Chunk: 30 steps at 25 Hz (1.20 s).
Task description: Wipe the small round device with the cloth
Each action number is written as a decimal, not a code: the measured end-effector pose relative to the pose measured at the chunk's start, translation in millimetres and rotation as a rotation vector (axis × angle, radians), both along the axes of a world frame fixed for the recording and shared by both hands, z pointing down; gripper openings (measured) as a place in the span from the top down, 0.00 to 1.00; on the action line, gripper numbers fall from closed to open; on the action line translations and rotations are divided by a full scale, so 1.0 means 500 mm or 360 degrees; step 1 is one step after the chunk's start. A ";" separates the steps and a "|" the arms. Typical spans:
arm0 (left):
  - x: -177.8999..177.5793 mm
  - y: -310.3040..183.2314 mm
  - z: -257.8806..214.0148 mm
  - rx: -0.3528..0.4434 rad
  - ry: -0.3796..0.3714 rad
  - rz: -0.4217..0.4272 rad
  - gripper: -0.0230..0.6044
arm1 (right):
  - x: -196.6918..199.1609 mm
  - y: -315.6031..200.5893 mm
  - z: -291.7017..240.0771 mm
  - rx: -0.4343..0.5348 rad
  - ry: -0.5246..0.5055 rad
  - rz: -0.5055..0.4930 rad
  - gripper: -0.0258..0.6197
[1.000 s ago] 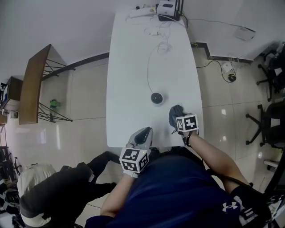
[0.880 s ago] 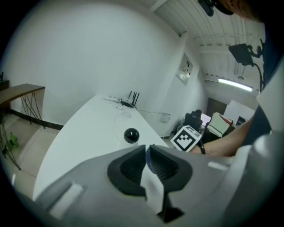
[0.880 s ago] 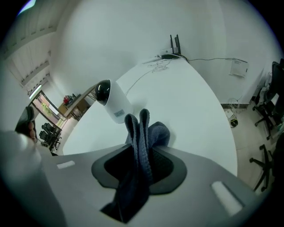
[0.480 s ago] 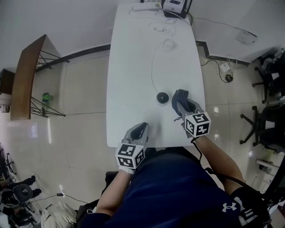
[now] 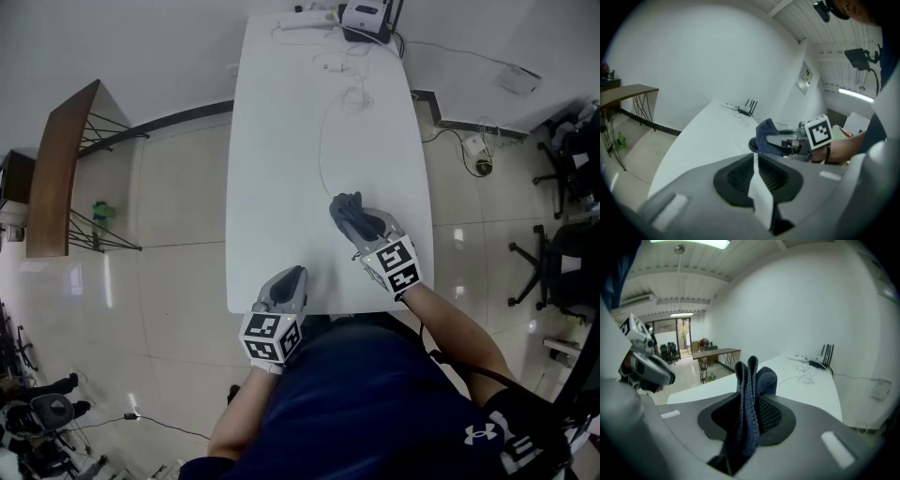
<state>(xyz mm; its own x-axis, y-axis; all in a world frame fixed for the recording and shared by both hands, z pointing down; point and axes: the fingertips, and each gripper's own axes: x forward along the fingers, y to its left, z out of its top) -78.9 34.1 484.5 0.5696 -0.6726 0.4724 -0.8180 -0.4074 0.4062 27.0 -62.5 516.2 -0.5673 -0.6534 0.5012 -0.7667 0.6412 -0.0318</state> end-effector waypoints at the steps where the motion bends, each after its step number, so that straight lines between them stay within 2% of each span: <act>1: 0.002 0.003 0.001 -0.0007 0.0000 -0.0003 0.92 | 0.019 -0.008 0.004 -0.0068 -0.0108 0.0073 0.82; 5: 0.016 0.010 -0.002 -0.0017 0.0008 -0.0020 0.92 | 0.107 -0.035 0.029 -0.0432 -0.0671 0.0459 0.82; 7: 0.013 0.012 -0.004 -0.0018 0.0000 -0.0028 0.92 | 0.132 -0.035 0.062 -0.0560 -0.0823 0.0567 0.82; 9: 0.008 0.015 -0.005 -0.0022 -0.0009 -0.0043 0.92 | 0.145 -0.030 0.106 -0.0635 -0.0820 0.0606 0.82; 12: 0.007 0.021 -0.004 -0.0025 -0.0018 -0.0068 0.92 | 0.150 -0.020 0.179 -0.0752 -0.0720 0.0650 0.82; 14: 0.007 0.027 -0.001 -0.0028 -0.0020 -0.0081 0.92 | 0.146 -0.011 0.226 -0.0826 -0.0566 0.0674 0.82; 17: 0.007 0.035 -0.001 -0.0034 -0.0016 -0.0091 0.92 | 0.144 -0.003 0.256 -0.0849 -0.0352 0.0684 0.82; 20: -0.001 0.036 0.001 -0.0045 -0.0004 -0.0117 0.92 | 0.156 -0.007 0.233 -0.0824 -0.0381 0.0740 0.81; 22: -0.005 0.037 0.002 -0.0047 0.0009 -0.0134 0.92 | 0.176 -0.018 0.184 -0.0727 -0.0434 0.0781 0.81; 24: -0.004 0.037 0.004 -0.0045 0.0020 -0.0140 0.92 | 0.185 -0.033 0.107 -0.0547 -0.0416 0.0731 0.81; 25: -0.002 0.037 0.005 -0.0045 0.0024 -0.0139 0.92 | 0.178 -0.039 0.068 -0.0456 -0.0378 0.0655 0.81; 27: 0.004 0.035 0.009 -0.0051 0.0026 -0.0131 0.92 | 0.136 -0.043 0.016 -0.0334 -0.0241 0.0402 0.81; 30: 0.014 0.035 0.013 -0.0066 0.0017 -0.0114 0.92 | 0.040 -0.023 -0.004 -0.0238 0.0068 -0.0083 0.81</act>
